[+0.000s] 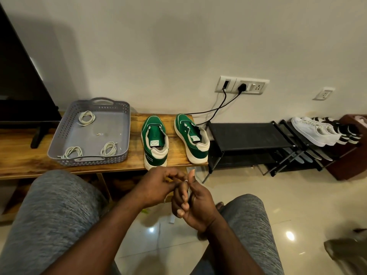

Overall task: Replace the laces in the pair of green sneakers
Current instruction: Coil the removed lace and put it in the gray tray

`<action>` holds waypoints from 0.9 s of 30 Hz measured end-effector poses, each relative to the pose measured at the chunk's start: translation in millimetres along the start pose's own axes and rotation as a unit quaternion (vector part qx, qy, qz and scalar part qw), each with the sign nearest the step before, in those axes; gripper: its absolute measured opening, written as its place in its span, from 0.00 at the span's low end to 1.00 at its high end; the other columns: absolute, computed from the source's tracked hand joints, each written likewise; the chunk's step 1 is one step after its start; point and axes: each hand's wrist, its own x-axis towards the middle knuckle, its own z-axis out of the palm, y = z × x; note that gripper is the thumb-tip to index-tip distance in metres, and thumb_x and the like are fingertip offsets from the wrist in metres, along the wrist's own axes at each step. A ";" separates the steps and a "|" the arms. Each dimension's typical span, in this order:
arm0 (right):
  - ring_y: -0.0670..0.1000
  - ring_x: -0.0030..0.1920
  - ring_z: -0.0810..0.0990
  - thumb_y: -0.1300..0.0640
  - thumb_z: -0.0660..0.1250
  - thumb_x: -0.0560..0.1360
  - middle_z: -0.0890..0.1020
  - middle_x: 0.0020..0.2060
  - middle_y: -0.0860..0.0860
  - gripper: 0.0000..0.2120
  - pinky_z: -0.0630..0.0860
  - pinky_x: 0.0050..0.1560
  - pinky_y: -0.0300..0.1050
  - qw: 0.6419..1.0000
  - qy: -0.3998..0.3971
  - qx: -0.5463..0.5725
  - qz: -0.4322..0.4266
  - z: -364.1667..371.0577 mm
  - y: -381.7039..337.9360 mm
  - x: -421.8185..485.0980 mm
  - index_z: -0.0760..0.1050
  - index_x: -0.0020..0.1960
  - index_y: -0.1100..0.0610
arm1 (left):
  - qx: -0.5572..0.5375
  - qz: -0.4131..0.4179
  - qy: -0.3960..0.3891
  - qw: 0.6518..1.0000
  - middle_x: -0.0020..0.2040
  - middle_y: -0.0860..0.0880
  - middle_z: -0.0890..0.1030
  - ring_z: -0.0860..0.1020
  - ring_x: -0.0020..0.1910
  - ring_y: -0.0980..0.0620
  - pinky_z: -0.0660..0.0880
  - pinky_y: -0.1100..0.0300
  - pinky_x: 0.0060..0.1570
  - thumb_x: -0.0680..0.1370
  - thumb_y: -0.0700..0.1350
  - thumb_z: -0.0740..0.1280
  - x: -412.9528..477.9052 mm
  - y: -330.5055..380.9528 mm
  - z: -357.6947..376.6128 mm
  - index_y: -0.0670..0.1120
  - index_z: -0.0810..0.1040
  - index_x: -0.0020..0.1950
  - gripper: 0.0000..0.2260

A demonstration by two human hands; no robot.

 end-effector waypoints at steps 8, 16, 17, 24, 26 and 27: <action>0.53 0.24 0.73 0.33 0.47 0.85 0.71 0.23 0.54 0.37 0.73 0.29 0.44 0.999 -0.043 0.022 0.015 2.5 -1.0 0.9 0.73 0.33 0.60 | 0.134 0.112 0.056 0.983 0.45 0.67 0.78 0.74 0.51 0.59 0.74 0.58 0.50 0.82 0.44 0.66 -5.1 8.0 2.6 0.60 0.82 0.55 0.11; 0.52 0.28 0.77 0.33 0.71 0.76 0.76 0.27 0.54 0.29 0.75 0.32 0.45 0.996 -0.075 0.055 0.012 0.3 -6.5 -2.4 0.78 0.37 0.60 | 0.226 0.183 0.154 0.944 0.45 0.60 0.75 0.72 0.47 0.58 0.73 0.59 0.40 0.80 0.42 0.69 -5.7 8.6 3.4 0.57 0.81 0.58 0.11; 0.52 0.28 0.77 0.36 0.73 0.76 0.76 0.28 0.54 0.26 0.76 0.32 0.45 0.996 -0.073 0.048 0.010 0.3 -6.3 -2.7 0.78 0.37 0.59 | 0.253 0.192 0.159 0.935 0.45 0.57 0.76 0.72 0.46 0.57 0.73 0.58 0.37 0.79 0.42 0.70 -6.1 8.6 3.1 0.56 0.81 0.57 0.11; 0.51 0.29 0.79 0.36 0.72 0.77 0.79 0.30 0.54 0.25 0.77 0.32 0.44 0.994 -0.070 0.080 0.011 -4.4 -12.9 -4.9 0.79 0.39 0.59 | 0.309 0.255 0.111 0.909 0.48 0.56 0.83 0.74 0.49 0.53 0.77 0.52 0.36 0.78 0.47 0.72 -8.1 -2.6 11.1 0.53 0.82 0.61 0.12; 0.51 0.31 0.81 0.34 0.69 0.78 0.81 0.31 0.54 0.27 0.78 0.34 0.44 0.992 -0.080 0.101 0.018 -5.8 -15.4 -6.5 0.81 0.40 0.59 | 0.303 0.269 0.123 0.906 0.53 0.55 0.83 0.75 0.51 0.52 0.77 0.53 0.40 0.81 0.51 0.67 -5.6 -2.1 9.4 0.52 0.83 0.62 0.12; 0.51 0.33 0.82 0.33 0.65 0.79 0.83 0.33 0.54 0.29 0.79 0.36 0.44 0.990 -0.091 0.106 0.024 -6.0 -16.1 -7.0 0.82 0.42 0.59 | 0.301 0.271 0.131 0.905 0.56 0.54 0.83 0.75 0.53 0.51 0.77 0.52 0.42 0.82 0.52 0.65 -4.6 -0.6 8.6 0.50 0.83 0.63 0.13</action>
